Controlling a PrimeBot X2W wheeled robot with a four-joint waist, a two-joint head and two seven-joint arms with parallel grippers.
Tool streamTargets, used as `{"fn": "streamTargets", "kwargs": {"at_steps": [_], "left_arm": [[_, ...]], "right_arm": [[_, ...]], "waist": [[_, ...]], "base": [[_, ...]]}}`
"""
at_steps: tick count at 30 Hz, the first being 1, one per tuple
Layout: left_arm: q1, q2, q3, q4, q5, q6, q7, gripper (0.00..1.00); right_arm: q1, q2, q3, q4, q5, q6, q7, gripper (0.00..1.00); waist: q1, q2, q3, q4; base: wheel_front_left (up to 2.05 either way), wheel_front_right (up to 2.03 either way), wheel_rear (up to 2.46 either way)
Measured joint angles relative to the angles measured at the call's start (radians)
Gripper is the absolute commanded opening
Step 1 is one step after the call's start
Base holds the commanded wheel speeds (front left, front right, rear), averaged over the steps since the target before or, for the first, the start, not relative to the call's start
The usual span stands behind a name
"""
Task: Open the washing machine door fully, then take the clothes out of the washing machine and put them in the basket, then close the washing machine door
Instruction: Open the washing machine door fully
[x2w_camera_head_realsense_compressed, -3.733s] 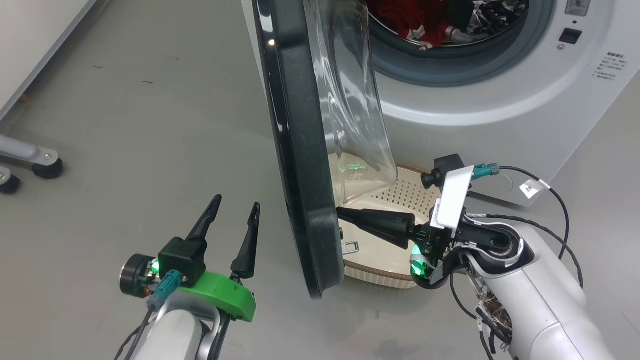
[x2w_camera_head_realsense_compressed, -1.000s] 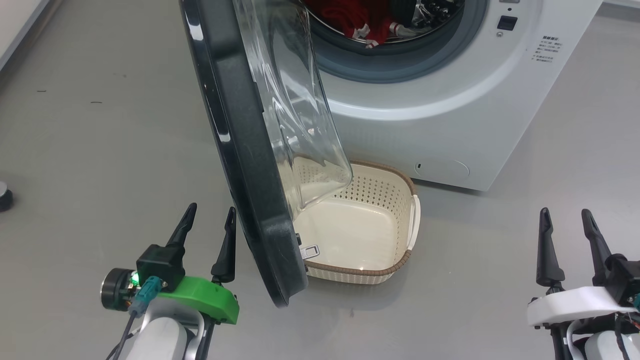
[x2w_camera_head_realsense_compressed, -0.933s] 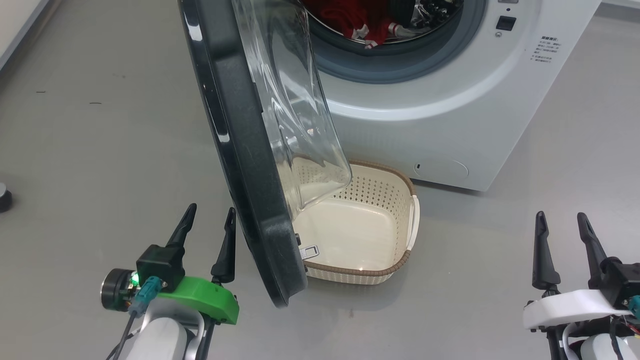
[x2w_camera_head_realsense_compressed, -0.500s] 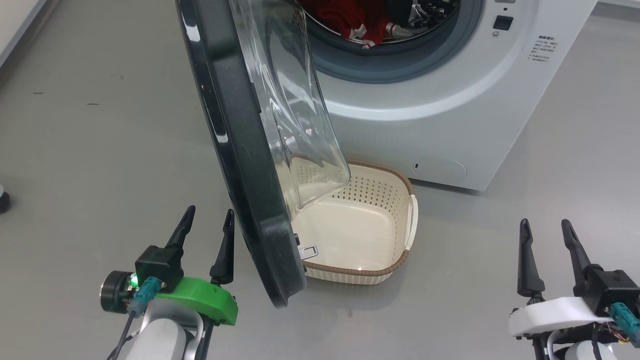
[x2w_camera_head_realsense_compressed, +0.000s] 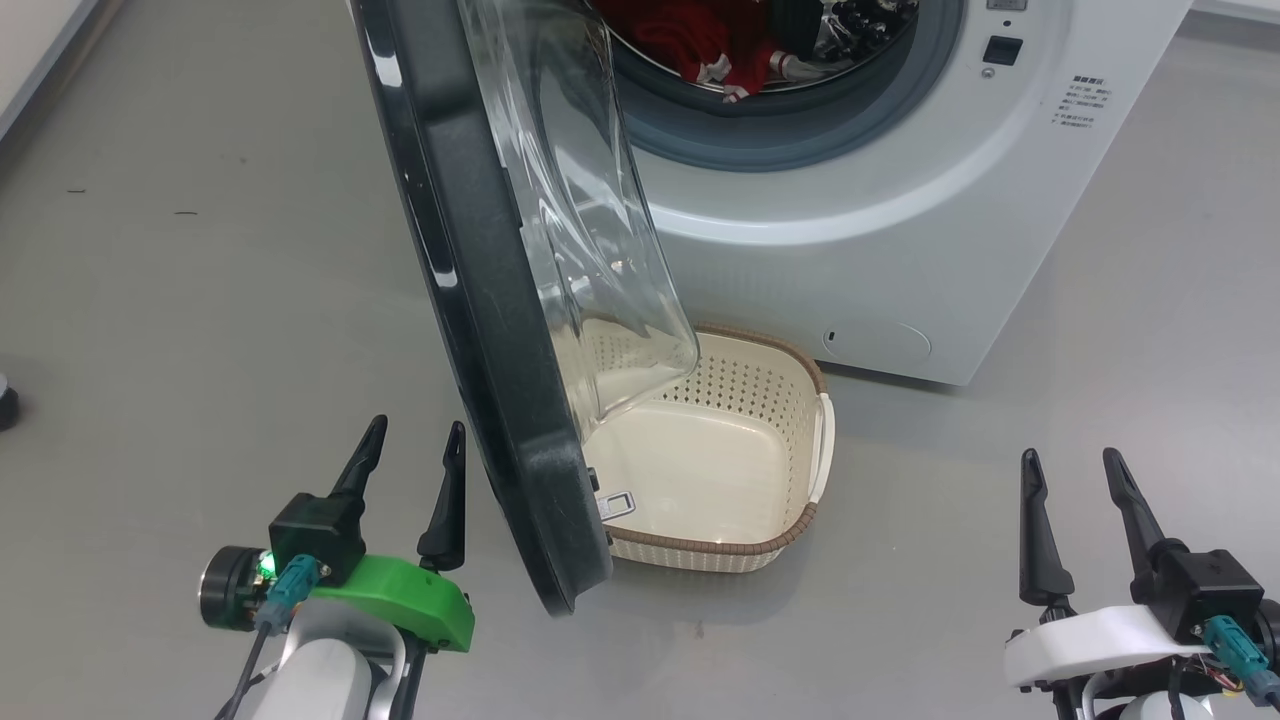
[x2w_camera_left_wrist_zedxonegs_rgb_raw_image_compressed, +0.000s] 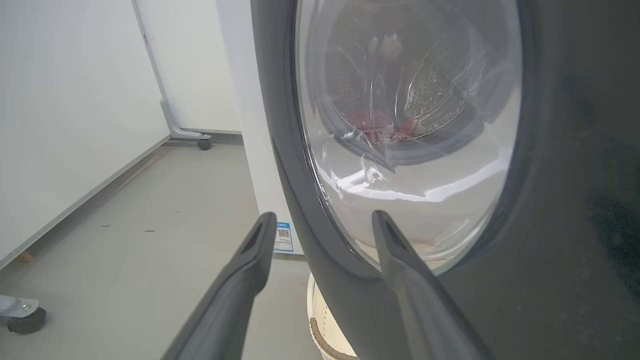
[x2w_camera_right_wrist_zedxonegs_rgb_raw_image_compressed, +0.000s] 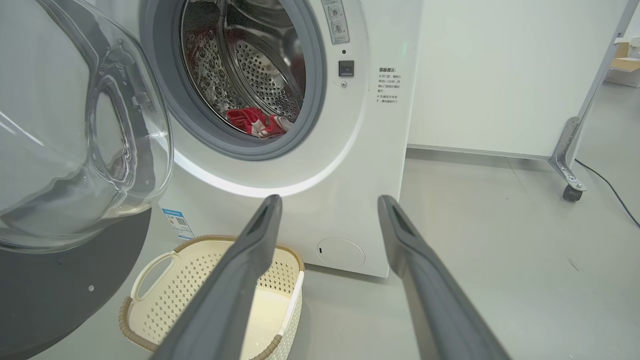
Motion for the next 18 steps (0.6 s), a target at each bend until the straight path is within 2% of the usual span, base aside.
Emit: {"fn": "streamTargets", "kwargs": {"at_steps": [7,8,13,18], "left_arm": [[0.000,0.000,0.001,0.004,-0.002,0.004,0.000,1.00],[0.000,0.000,0.001,0.004,-0.002,0.008,0.000,0.62],[0.000,0.000,0.008,0.004,-0.002,0.008,0.000,0.00],[0.000,0.000,0.031,-0.001,-0.002,0.018,0.000,0.00]], "right_arm": [[0.002,0.012,-0.001,0.000,-0.001,0.020,0.000,1.00],[0.002,0.013,-0.002,0.000,-0.001,0.020,0.000,1.00],[0.003,0.017,-0.006,0.001,-0.009,0.031,0.000,1.00],[0.003,0.019,-0.011,0.002,-0.012,0.035,0.000,1.00]], "waist": [[0.0000,0.0000,-0.003,0.004],[0.0000,0.0000,-0.003,0.005],[0.0000,0.0000,-0.006,0.008],[0.0000,0.0000,-0.010,0.008]], "base": [[0.00,0.00,0.00],[0.00,0.00,0.00],[0.00,0.00,0.00],[0.00,0.00,0.00]]}}
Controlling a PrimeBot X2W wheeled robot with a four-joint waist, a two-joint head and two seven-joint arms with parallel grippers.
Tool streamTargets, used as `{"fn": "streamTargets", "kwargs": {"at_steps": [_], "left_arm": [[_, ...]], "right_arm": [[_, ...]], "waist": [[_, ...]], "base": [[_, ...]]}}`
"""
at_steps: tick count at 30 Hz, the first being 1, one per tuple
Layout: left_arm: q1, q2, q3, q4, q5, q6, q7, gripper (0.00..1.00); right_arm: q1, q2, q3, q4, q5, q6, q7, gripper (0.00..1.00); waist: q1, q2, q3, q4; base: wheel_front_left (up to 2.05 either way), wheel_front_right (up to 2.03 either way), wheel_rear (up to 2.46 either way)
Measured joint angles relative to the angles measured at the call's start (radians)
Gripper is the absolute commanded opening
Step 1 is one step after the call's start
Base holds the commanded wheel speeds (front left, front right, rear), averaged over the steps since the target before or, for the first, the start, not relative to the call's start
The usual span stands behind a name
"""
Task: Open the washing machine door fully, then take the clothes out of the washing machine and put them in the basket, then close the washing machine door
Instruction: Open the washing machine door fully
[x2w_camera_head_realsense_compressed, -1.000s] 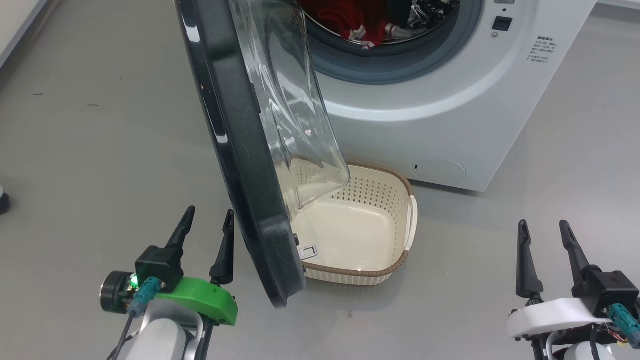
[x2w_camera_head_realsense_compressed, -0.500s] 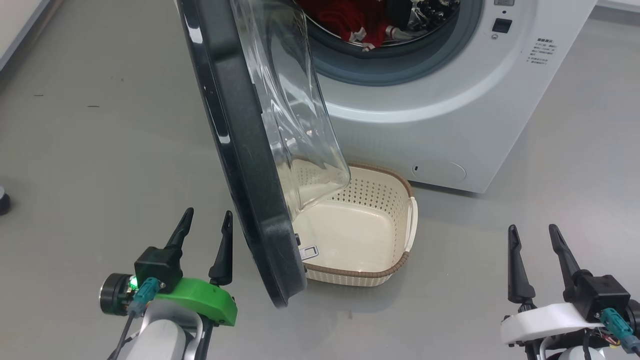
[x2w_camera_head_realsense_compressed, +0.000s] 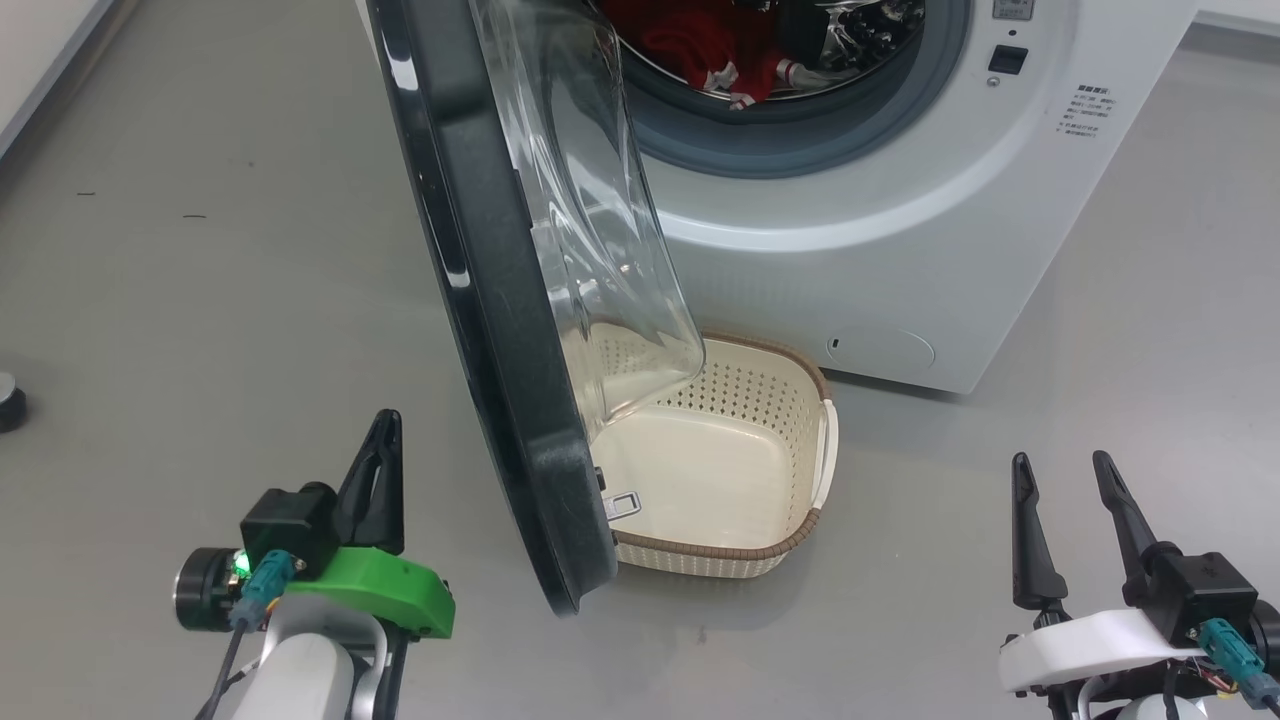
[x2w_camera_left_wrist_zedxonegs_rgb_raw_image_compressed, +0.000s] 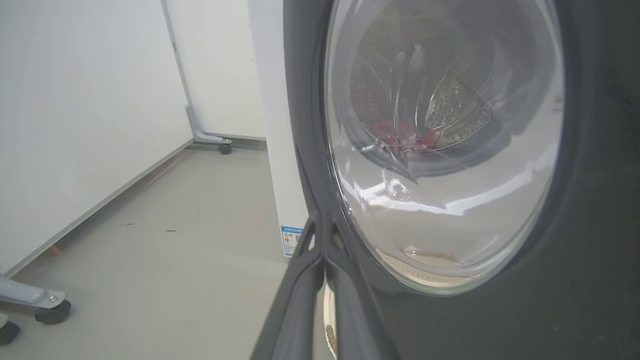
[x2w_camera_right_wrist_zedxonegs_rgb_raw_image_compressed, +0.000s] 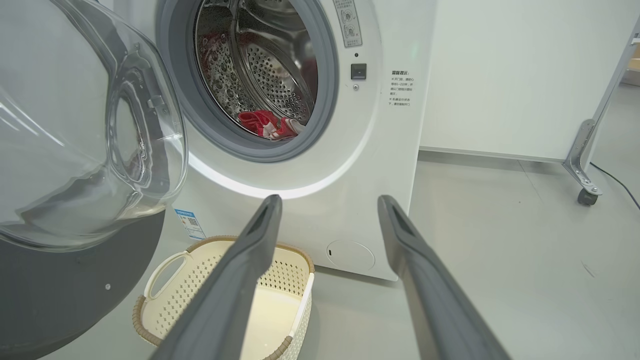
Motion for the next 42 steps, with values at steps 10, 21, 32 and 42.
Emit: {"fn": "streamTargets", "kwargs": {"at_steps": [10,21,32,42], "left_arm": [[-0.003,0.000,0.102,-0.128,0.000,0.026,0.000,0.00],[-0.073,-0.001,0.140,-0.439,0.021,0.038,-0.006,0.00],[-0.092,0.000,0.000,-0.681,-0.001,-0.003,-0.006,0.00],[-0.003,0.005,-0.252,-0.695,-0.089,-0.092,0.018,0.00]], "right_arm": [[0.002,0.007,-0.012,0.004,-0.006,0.009,0.000,1.00],[0.002,0.014,-0.010,0.003,-0.017,0.026,0.000,1.00],[0.002,0.016,0.000,0.004,-0.026,0.044,0.000,1.00],[0.002,0.017,0.020,0.006,-0.033,0.062,0.000,1.00]], "waist": [[0.0000,0.0000,-0.009,0.002],[0.0001,0.0000,-0.015,0.008],[0.0000,0.0000,-0.018,0.005],[0.0000,0.0001,-0.026,0.003]], "base": [[0.00,0.00,0.00],[0.00,0.00,0.00],[0.00,0.00,0.00],[0.00,0.00,0.00]]}}
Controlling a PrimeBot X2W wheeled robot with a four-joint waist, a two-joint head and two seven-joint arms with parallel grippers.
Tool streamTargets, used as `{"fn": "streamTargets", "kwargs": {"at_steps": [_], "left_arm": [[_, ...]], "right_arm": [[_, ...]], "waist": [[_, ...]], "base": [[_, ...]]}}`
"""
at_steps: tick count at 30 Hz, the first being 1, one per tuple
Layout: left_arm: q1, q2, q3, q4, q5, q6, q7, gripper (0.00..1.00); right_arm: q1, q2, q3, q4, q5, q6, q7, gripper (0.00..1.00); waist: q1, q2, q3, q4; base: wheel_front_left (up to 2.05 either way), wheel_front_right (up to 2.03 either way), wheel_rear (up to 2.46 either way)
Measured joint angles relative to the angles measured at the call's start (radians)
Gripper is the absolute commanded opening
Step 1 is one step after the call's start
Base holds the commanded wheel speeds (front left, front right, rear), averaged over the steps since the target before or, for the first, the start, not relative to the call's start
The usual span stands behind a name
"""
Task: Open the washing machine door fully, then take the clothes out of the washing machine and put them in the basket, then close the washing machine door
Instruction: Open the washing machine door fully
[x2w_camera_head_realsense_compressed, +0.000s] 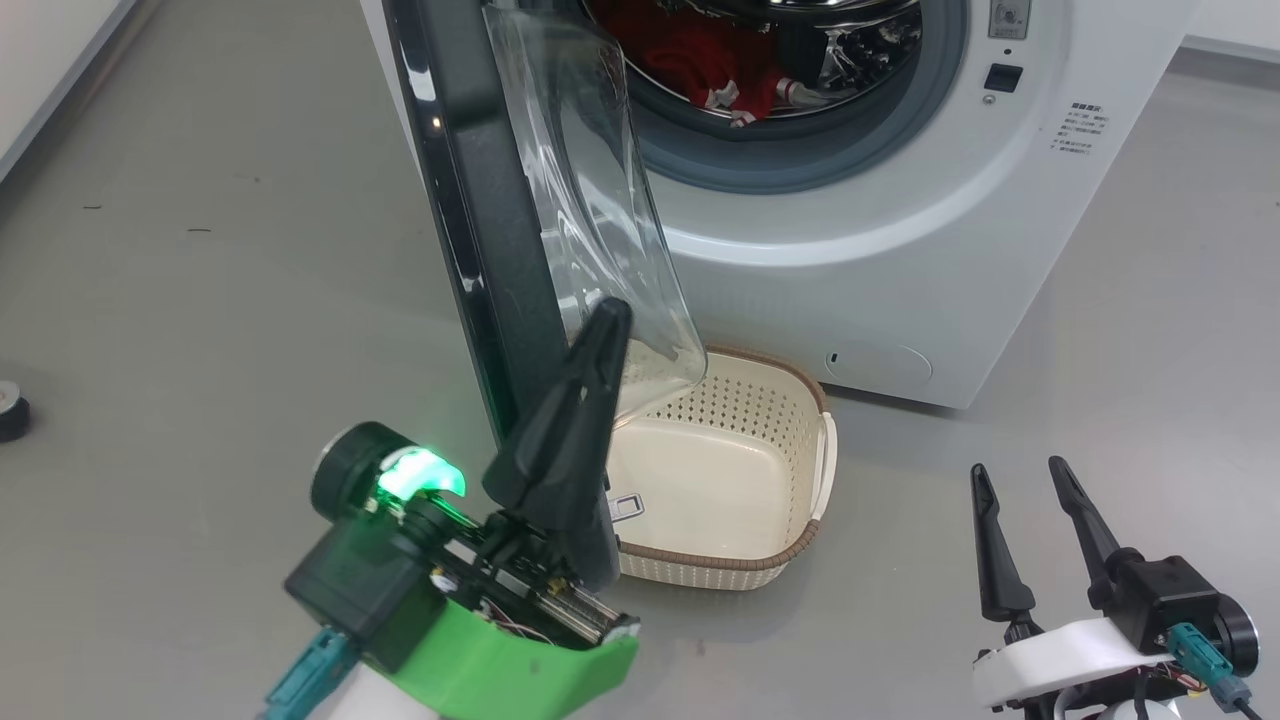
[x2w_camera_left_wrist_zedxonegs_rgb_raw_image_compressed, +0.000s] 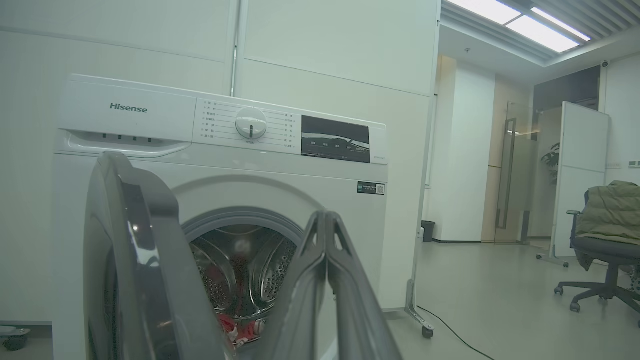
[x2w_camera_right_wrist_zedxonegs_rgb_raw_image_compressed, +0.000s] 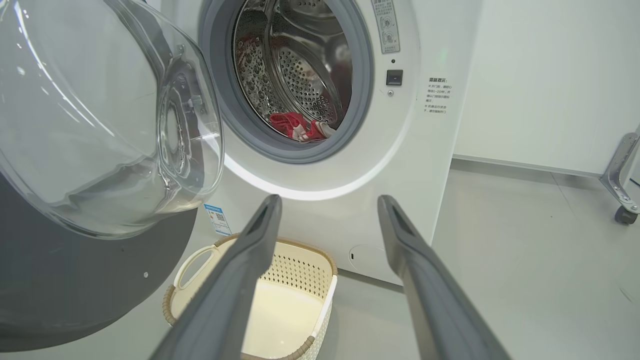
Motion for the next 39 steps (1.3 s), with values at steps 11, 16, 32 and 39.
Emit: {"fn": "streamTargets", "kwargs": {"at_steps": [11,16,32,39], "left_arm": [[0.070,0.021,-0.105,0.103,0.002,-0.025,0.121,0.00],[0.091,0.040,-0.105,0.158,0.009,-0.023,0.164,0.00],[0.104,0.037,-0.061,0.206,0.028,0.045,0.181,0.00],[0.123,0.034,-0.067,0.206,0.026,0.057,0.190,0.00]], "right_arm": [[0.000,0.001,0.019,0.009,0.000,0.009,0.000,1.00],[0.000,0.001,0.023,0.009,0.001,0.009,0.000,1.00],[0.000,0.001,0.026,0.014,0.014,0.008,0.000,1.00],[0.001,0.001,0.016,0.015,0.020,0.007,0.000,1.00]], "waist": [[0.0000,0.0000,-0.002,0.003],[0.0000,0.0000,0.000,0.001],[0.0000,0.0000,0.001,0.002],[0.0000,0.0000,0.003,0.022]], "base": [[0.00,0.00,0.00],[0.00,0.00,0.00],[0.00,0.00,0.00],[0.00,0.00,0.00]]}}
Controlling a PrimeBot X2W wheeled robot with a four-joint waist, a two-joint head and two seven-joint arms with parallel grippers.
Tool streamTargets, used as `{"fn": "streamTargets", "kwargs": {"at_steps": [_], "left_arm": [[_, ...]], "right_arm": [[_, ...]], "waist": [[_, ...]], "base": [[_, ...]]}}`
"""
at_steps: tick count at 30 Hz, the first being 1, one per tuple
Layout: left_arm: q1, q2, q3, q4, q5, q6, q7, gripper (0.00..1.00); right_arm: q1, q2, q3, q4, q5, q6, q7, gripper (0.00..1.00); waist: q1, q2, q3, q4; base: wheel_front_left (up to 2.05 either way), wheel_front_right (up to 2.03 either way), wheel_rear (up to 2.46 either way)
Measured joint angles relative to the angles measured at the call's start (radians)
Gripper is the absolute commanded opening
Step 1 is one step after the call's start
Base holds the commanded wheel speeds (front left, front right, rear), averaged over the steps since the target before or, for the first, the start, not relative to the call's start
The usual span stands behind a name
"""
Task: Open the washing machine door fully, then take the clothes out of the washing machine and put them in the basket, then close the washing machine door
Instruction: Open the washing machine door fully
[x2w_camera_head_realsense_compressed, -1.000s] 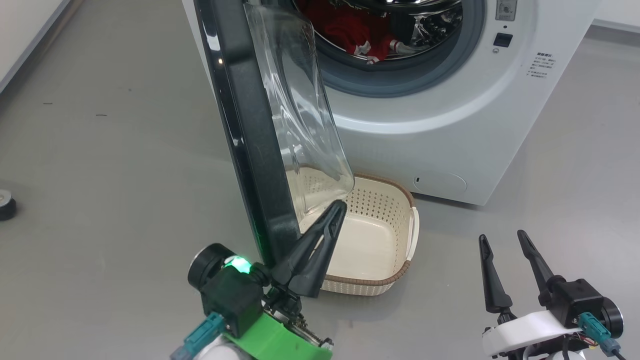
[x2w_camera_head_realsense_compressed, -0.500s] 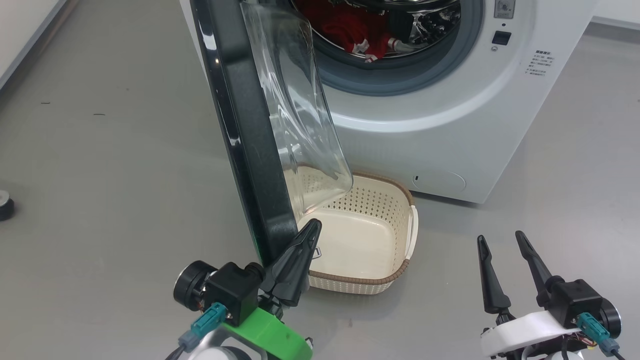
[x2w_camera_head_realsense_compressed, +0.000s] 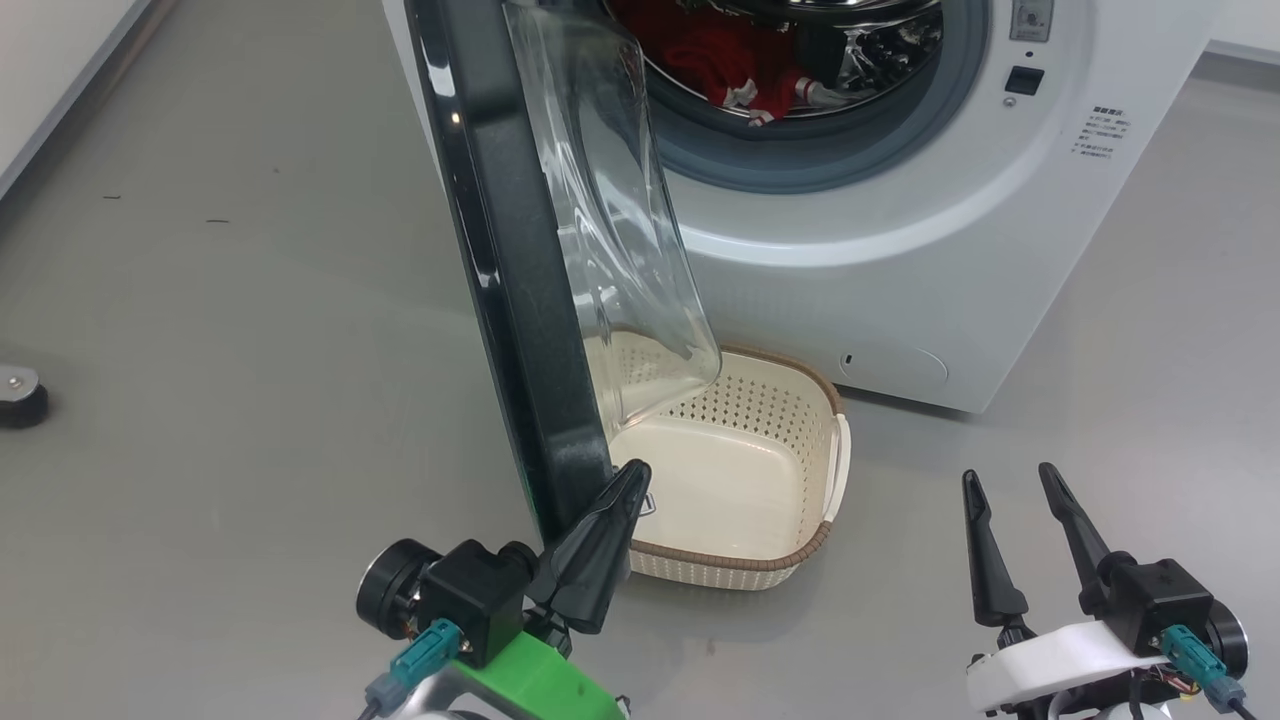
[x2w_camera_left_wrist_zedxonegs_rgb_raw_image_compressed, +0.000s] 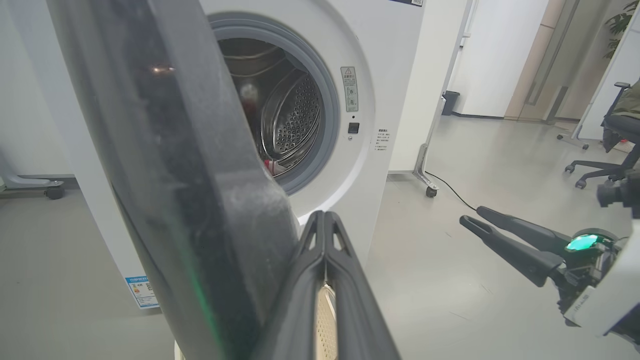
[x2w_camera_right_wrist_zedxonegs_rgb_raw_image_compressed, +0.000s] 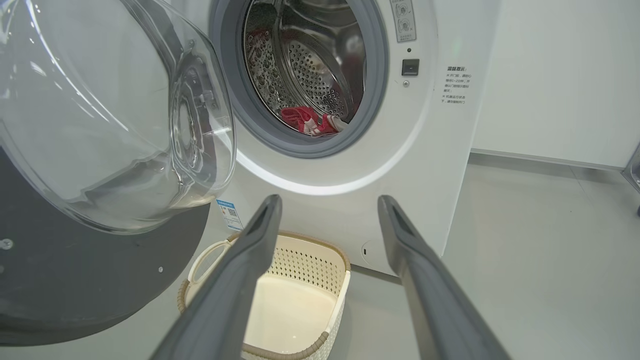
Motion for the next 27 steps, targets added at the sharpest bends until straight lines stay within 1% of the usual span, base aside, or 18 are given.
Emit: {"fn": "streamTargets", "kwargs": {"at_steps": [6,15,27], "left_arm": [[0.013,-0.002,0.002,-0.005,0.000,0.016,0.000,0.00],[0.031,-0.010,0.013,-0.015,0.000,0.031,-0.007,0.00],[0.062,-0.005,0.084,-0.016,0.000,0.071,-0.025,0.00]], "right_arm": [[0.002,0.000,-0.010,-0.002,0.000,-0.001,0.000,1.00],[0.003,0.001,-0.032,-0.002,-0.002,-0.002,0.000,1.00],[0.004,0.001,-0.037,-0.001,-0.003,-0.001,0.000,1.00]], "waist": [[0.0000,0.0000,0.002,0.021],[0.0001,0.0000,0.011,0.072],[0.0000,0.0000,0.012,0.143]], "base": [[0.00,0.00,0.00],[0.00,0.00,0.00],[0.00,0.00,0.00]]}}
